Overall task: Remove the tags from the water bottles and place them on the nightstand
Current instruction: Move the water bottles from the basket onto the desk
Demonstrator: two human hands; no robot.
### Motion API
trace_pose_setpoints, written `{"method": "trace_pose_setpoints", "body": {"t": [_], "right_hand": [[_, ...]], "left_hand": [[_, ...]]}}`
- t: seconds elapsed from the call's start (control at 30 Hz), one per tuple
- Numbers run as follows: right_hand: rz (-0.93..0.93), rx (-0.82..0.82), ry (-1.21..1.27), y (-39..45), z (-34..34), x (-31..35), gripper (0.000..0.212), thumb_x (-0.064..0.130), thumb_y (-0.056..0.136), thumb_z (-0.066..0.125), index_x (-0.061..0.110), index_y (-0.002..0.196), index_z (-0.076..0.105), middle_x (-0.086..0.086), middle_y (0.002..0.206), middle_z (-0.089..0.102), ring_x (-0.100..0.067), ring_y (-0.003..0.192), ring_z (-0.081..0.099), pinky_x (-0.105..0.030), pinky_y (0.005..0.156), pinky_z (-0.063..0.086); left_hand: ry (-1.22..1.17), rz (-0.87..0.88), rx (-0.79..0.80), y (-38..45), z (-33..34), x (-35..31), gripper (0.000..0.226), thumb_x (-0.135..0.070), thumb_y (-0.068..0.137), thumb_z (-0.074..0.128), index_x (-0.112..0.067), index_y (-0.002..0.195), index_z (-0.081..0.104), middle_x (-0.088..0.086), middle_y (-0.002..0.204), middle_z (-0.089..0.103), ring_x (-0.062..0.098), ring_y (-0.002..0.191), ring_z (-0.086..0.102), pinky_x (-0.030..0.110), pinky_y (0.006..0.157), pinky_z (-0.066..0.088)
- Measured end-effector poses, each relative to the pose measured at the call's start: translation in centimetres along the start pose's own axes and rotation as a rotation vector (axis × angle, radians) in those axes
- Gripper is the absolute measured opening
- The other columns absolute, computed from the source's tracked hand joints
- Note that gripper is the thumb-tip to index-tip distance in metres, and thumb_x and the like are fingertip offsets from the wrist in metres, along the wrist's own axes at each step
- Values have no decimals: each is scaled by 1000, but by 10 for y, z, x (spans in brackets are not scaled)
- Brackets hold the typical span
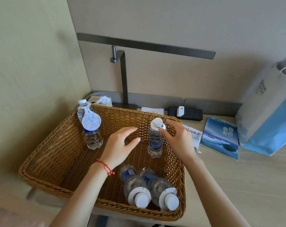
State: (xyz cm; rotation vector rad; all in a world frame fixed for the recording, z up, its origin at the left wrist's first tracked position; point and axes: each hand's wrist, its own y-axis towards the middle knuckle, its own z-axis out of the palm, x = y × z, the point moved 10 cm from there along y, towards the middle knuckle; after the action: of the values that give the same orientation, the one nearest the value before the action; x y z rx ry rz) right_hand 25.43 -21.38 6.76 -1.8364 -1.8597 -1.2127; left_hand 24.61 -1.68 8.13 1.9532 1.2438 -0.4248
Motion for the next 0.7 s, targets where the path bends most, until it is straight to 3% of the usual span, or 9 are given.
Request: {"method": "trace_pose_setpoints", "body": {"t": [0.1,0.23,0.33,0.5,0.7], "right_hand": [[52,50,-16,15,21,-10,51,42,86,58,17,130,49,-4,134,54,-19,122,49,-33,96,41],[73,67,14,25,34,-18,45,37,85,60,18,125,53,-3,126,59,-16,113,54,-36,92,48],[87,81,19,28,41,-23,43,33,83,64,17,122,55,-5,122,62,-13,106,55,-26,83,47],[34,62,35,31,42,-17,37,29,76,73,16,109,64,-1,107,69,8,78,50,-7,64,34],[6,104,31,37,53,-9,40,31,73,75,15,109,64,-4,110,68,-5,90,52,-10,67,37]], "left_hand": [[-1,-4,-8,3,-5,15,39,-22,83,63,-11,120,57,7,125,59,3,111,47,17,93,36],[4,-22,-10,5,-13,34,39,-21,83,64,-10,120,58,8,125,60,6,111,48,21,93,38],[3,-29,-16,7,-16,42,39,-20,83,65,-10,119,58,8,123,60,6,110,49,20,93,38],[21,-65,-45,5,-25,57,39,-21,82,65,-11,119,59,7,123,60,5,109,48,19,92,38],[32,-146,-146,11,-58,79,37,-21,83,64,-12,118,59,5,121,61,7,106,52,17,88,40]]}}
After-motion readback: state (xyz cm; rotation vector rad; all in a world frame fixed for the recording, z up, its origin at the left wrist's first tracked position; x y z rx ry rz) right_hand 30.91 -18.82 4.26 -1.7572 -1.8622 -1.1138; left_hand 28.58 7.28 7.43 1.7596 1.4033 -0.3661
